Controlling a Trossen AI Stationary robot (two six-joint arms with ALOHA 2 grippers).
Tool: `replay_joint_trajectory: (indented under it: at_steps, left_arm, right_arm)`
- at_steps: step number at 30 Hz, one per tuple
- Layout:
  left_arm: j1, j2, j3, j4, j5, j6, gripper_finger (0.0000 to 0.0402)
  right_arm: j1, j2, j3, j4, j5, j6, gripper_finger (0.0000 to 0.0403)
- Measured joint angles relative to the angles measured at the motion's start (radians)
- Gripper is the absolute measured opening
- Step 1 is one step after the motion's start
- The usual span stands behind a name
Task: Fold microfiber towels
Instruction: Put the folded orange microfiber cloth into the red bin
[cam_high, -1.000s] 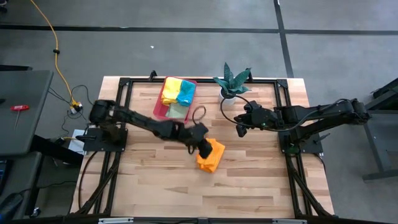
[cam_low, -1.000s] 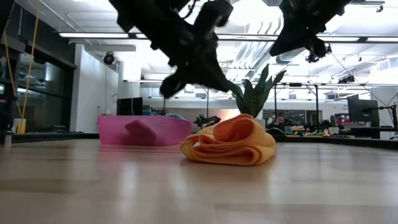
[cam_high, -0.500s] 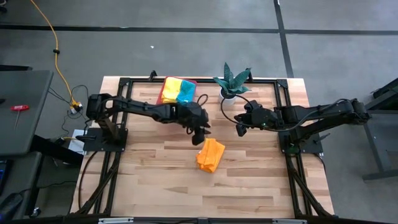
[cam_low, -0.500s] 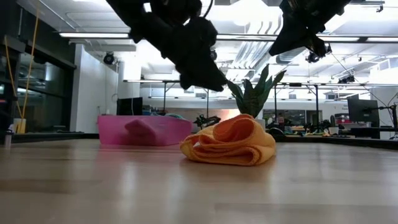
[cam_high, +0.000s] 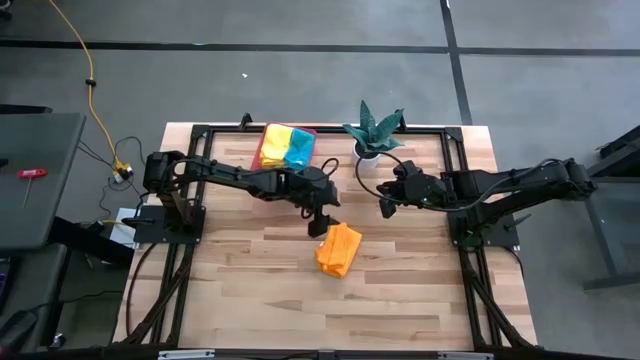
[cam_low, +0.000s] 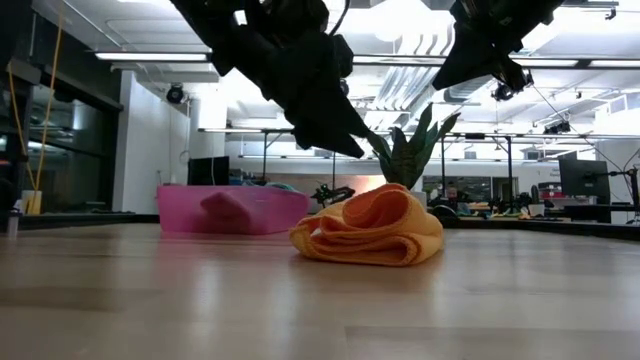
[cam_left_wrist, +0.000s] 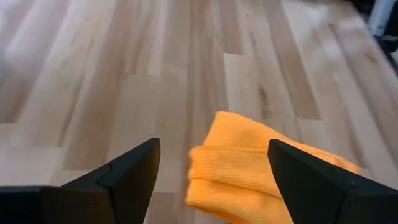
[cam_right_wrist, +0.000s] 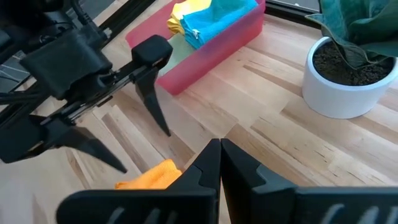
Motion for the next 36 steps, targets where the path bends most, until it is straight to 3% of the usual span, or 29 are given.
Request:
replay_joint_trajectory:
  at_steps: [7,16,22,26,31,36]
  left_arm:
    - [-0.022,0.025,0.002,0.041,-0.005,0.020,0.0287]
    - [-0.021,0.186,0.001,0.116,-0.004,-0.055,0.0287]
    - [-0.021,0.233,0.001,0.119,0.064,-0.055,0.0286]
    - [-0.029,0.246,0.001,0.107,0.055,-0.055,0.0279]
    - [-0.060,0.241,0.003,0.064,-0.036,-0.038,0.0210]
    - [-0.093,0.237,0.004,0.040,-0.076,-0.032,0.0060]
  right_arm:
    - [0.000,0.000,0.000,0.000,0.003,0.000,0.0000]
    - [0.000,0.000,0.000,0.000,0.037,0.025,0.0000]
    - [0.000,0.000,0.000,0.000,0.063,0.024,0.0000]
    - [0.000,0.000,0.000,0.000,0.065,0.023,0.0000]
    - [0.000,0.000,0.000,0.000,0.069,0.016,0.0000]
    - [-0.001,0.000,0.000,-0.001,0.110,0.015,0.0000]
